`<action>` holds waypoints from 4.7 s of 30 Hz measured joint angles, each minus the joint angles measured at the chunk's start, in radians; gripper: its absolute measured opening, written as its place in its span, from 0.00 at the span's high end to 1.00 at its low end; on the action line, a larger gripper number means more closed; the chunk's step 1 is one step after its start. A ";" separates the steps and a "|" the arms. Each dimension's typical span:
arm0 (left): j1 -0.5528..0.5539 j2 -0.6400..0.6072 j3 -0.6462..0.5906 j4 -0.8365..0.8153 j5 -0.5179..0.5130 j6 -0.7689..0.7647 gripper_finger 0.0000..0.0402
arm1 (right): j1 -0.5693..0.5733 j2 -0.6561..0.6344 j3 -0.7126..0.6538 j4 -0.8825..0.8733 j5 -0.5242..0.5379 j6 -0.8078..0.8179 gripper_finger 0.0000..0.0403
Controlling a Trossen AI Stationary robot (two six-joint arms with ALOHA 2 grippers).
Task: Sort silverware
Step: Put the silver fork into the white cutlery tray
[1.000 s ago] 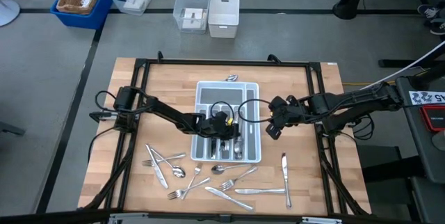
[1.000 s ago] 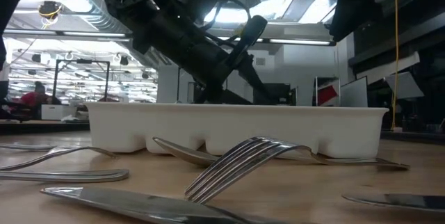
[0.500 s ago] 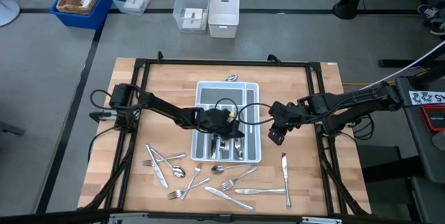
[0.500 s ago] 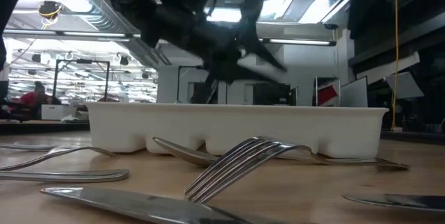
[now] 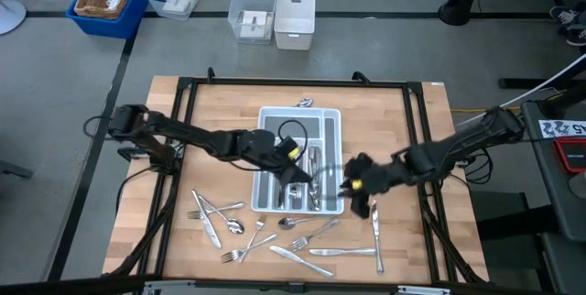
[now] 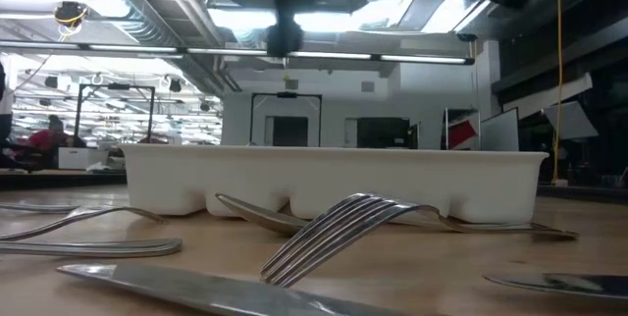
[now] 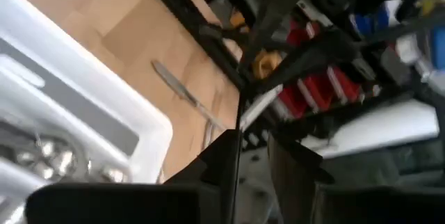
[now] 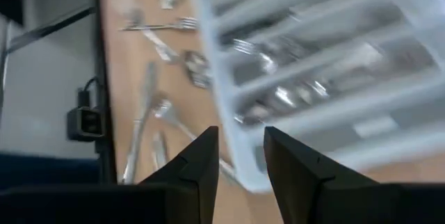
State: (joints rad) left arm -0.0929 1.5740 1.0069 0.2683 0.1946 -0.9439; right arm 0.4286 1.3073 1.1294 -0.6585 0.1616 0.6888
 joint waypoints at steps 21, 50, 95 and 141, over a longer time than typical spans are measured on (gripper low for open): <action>-0.226 -0.254 -0.001 -0.779 -0.092 0.079 0.82 | 0.069 0.552 -0.001 0.521 -0.135 -0.410 0.70; -0.301 -0.252 -0.001 -0.890 -0.165 0.030 0.82 | 0.063 0.681 0.004 0.532 -0.182 -0.590 0.76; -0.301 -0.251 -0.002 -0.923 -0.316 0.113 0.82 | -0.159 0.671 0.596 -0.314 0.042 -1.701 0.95; -0.301 -0.251 -0.002 -0.922 -0.495 -0.039 0.82 | -0.378 0.786 0.448 -0.076 -0.224 -2.188 0.91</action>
State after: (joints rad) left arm -0.3939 1.3231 1.0054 -0.6537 -0.3000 -0.9825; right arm 0.0509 2.0929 1.5776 -0.7346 -0.0621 -1.4994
